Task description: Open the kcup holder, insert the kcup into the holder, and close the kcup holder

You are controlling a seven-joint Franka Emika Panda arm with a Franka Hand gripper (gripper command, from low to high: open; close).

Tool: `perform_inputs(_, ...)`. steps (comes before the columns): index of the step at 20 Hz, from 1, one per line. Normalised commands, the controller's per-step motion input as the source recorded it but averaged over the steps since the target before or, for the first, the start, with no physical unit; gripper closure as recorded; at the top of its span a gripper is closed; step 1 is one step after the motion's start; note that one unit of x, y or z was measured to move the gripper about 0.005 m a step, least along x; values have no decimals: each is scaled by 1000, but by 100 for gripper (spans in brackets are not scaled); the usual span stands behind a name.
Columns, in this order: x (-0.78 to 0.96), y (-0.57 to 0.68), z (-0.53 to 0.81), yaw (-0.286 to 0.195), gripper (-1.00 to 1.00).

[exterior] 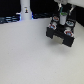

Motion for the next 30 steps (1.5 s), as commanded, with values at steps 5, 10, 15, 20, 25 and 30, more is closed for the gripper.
perform_inputs(5,42,63,-144,20,100)
perform_inputs(10,142,22,-73,2,100)
perform_inputs(15,35,-14,-112,3,100)
perform_inputs(20,217,14,241,-35,100)
perform_inputs(25,74,-12,-65,-2,100)
perform_inputs(30,11,-8,-202,18,100)
